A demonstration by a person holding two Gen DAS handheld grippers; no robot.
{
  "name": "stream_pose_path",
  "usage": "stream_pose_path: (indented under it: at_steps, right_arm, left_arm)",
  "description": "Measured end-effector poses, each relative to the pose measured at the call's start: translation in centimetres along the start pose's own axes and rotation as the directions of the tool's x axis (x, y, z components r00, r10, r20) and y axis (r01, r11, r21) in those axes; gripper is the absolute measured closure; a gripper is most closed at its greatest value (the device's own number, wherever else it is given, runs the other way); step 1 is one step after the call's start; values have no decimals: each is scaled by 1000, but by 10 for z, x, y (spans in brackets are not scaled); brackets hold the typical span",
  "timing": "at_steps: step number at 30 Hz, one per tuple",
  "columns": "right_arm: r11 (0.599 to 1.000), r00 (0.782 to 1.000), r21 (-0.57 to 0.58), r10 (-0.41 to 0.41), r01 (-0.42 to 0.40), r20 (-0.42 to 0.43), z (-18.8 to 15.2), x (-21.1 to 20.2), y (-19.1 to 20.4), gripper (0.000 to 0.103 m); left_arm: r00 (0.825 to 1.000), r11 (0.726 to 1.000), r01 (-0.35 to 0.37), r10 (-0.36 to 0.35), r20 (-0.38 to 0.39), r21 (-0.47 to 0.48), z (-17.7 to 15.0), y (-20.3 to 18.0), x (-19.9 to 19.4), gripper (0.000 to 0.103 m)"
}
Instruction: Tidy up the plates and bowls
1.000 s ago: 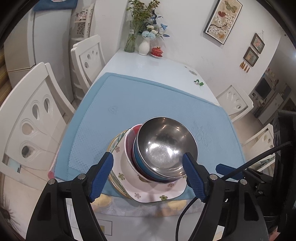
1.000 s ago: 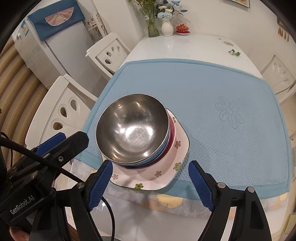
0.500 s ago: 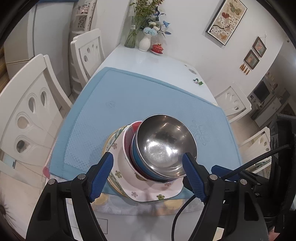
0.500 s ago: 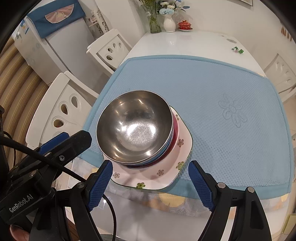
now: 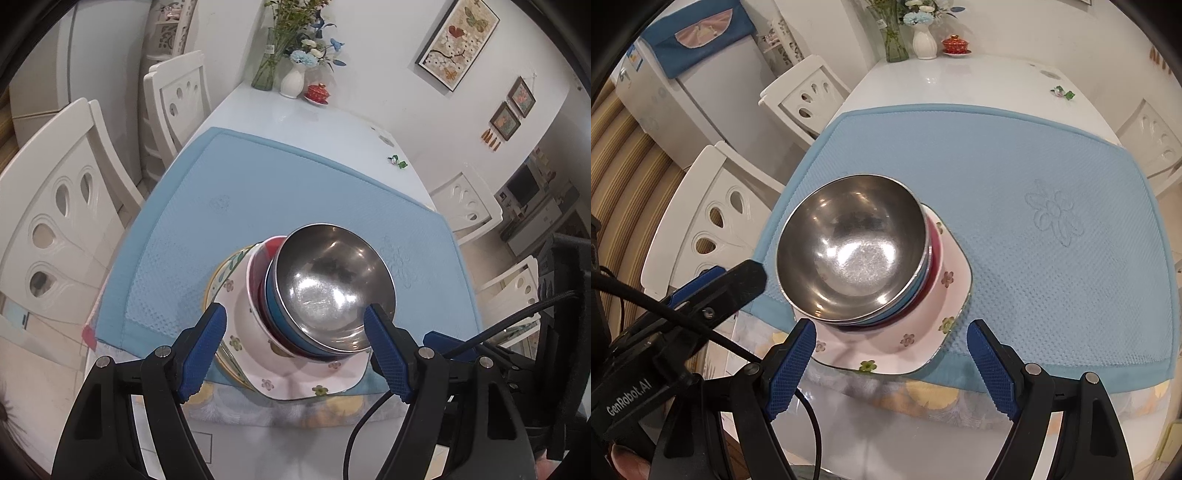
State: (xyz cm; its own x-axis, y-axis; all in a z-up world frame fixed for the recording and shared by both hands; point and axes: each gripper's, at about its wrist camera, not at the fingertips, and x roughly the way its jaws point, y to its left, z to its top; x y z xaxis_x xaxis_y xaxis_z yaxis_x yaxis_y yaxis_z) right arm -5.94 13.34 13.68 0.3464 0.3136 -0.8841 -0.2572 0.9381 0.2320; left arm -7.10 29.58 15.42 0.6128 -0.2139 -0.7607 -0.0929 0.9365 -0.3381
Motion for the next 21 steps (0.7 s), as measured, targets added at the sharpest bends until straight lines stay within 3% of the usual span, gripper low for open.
stream_pose_path:
  at_steps: [5,7,8,10,17,21]
  right_arm:
    - [1000,1000,13,-1,1,4,1,-2,-5,21]
    - [1000,1000,7,-7,7,12,1,-4,-4,21]
    - [1000,1000,7,-9,9,16,1,-5,-5,21]
    - [1000,1000,15,-12,11,21,1,-6,-6,21]
    - [1000,999,21,-18,17,29,3,-9,-15,21]
    - [999,999,29,-24,23,28,2,-10,-20,21]
  left_arm:
    - [999,999,-35,35,23,16,1,-5,-2,27]
    - [982,984,-166,158,105,68,1,-16,-10,27]
    - [965,968,-229,212,154,106,1,-23,-14,27]
    - [945,943,-294,263,193,155,2,-34,-18,19]
    - [936,931,-319,280,214,179,5,-42,-17,16]
    - [911,909,-375,324,257,183,5,-49,-18,16]
